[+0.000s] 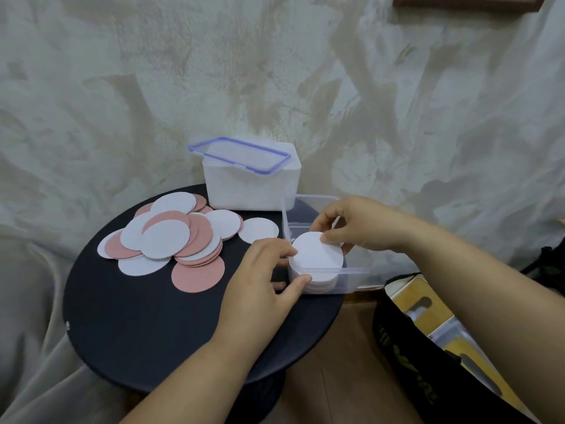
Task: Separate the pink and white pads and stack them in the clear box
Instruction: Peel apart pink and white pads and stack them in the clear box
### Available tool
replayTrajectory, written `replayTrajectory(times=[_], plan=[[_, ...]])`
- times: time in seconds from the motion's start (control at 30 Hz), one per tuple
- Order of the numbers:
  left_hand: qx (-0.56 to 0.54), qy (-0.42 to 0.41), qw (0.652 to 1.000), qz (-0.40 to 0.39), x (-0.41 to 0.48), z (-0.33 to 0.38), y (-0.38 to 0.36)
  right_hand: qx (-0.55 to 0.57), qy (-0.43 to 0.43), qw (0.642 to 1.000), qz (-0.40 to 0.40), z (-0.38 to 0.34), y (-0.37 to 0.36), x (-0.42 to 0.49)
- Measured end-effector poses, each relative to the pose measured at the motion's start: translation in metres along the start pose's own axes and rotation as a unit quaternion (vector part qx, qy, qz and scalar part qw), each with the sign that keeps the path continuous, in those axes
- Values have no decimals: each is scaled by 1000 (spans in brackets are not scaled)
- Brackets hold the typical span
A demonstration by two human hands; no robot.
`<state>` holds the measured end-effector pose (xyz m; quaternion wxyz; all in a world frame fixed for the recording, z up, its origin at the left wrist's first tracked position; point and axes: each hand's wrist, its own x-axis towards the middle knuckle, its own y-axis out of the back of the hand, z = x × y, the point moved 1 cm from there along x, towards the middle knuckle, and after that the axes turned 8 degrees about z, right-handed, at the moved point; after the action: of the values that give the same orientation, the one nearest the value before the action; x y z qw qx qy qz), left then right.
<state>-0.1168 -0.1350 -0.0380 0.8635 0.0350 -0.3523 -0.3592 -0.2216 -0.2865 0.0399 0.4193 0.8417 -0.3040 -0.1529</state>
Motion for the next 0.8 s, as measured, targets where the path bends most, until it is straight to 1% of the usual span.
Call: replayTrajectory(times=[0.2, 0.4, 0.57, 0.8], plan=[[0, 12, 1000, -5, 0, -1, -1, -53, 12, 998, -21, -2, 0, 0], [-4, 22, 1000, -5, 0, -1, 0, -181, 54, 981, -44, -4, -3, -1], [2, 22, 1000, -6, -1, -1, 1, -188, 54, 980, -41, -5, -5, -1], [5, 18, 1000, -9, -1, 0, 2, -207, 76, 974, -58, -9, -4, -3]])
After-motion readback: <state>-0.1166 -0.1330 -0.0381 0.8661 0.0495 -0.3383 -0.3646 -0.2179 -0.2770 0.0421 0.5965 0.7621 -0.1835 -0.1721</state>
